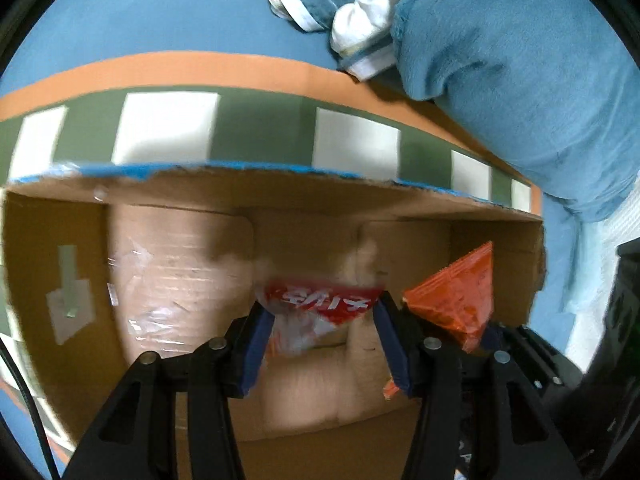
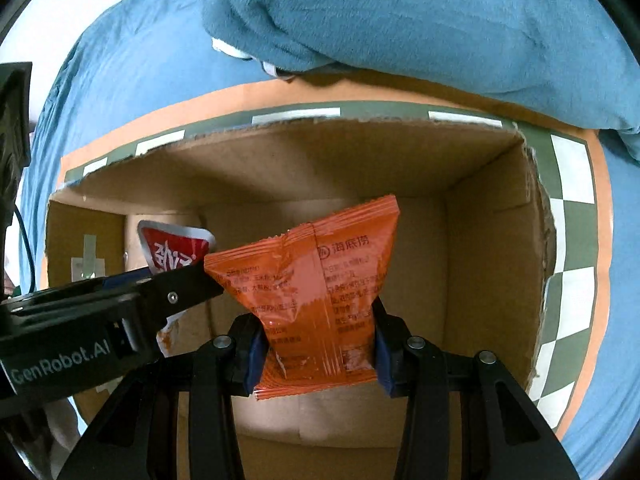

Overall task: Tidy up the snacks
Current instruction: 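Carry both packets over the cardboard box and open both tools, then move both tools back toward the remaining snacks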

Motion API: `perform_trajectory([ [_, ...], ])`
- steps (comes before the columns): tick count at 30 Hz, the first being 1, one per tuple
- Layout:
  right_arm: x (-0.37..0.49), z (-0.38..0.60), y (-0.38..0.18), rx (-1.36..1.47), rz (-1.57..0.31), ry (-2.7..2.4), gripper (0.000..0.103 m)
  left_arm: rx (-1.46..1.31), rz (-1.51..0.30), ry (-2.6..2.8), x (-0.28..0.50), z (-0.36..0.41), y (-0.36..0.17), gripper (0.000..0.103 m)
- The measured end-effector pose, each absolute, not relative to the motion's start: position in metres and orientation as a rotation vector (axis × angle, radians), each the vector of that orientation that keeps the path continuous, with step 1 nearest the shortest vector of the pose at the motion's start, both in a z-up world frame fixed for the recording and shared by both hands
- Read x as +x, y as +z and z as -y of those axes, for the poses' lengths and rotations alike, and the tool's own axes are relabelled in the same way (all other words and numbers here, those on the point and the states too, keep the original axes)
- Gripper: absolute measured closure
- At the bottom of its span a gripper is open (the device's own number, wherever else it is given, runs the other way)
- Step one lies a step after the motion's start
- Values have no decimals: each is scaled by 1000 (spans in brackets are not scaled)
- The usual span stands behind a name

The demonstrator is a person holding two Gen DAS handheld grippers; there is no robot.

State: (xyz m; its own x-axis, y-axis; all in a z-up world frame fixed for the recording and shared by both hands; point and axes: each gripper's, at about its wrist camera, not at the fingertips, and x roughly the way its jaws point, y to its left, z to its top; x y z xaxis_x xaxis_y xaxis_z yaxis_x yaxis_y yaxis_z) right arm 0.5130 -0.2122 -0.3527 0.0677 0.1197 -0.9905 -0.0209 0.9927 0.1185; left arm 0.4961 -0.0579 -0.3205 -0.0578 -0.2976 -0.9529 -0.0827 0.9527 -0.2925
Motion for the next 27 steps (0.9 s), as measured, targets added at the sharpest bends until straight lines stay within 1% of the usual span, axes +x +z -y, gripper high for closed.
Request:
perform_trajectory([
  [4,514,211,-353,74,-1522,115,56,-254,-1624,-135,495,52,-313,55],
  [5,516,211,-354,81,-1527,115,56,-251,-1624,-129,493,50,-311,53],
  [6,515,212,-355,82,-1530,109,53,-246,-1625,-122,492,48,-310,51],
  [7,515,213,-355,78,-1529,99,47,-239,-1628,-116,490,46,-308,47],
  [8,515,215,-354,79,-1527,94,30,-228,-1623,-107,488,44,-305,39],
  [9,514,215,-353,85,-1525,90,20,-215,-1614,-98,485,43,-302,35],
  [10,513,216,-352,91,-1525,87,19,-204,-1608,-88,483,43,-302,27],
  [11,512,217,-351,93,-1525,82,19,-199,-1601,-81,481,41,-300,22],
  [14,505,217,-343,102,-1550,70,15,-201,-1594,-60,471,34,-294,20],
  [19,491,217,-323,72,-1518,60,12,-171,-1540,-44,453,28,-272,16],
  [22,478,215,-306,49,-1486,58,11,-158,-1499,-52,438,30,-253,12],
  [27,450,213,-274,59,-1430,82,9,-150,-1432,-68,409,30,-216,12],
])
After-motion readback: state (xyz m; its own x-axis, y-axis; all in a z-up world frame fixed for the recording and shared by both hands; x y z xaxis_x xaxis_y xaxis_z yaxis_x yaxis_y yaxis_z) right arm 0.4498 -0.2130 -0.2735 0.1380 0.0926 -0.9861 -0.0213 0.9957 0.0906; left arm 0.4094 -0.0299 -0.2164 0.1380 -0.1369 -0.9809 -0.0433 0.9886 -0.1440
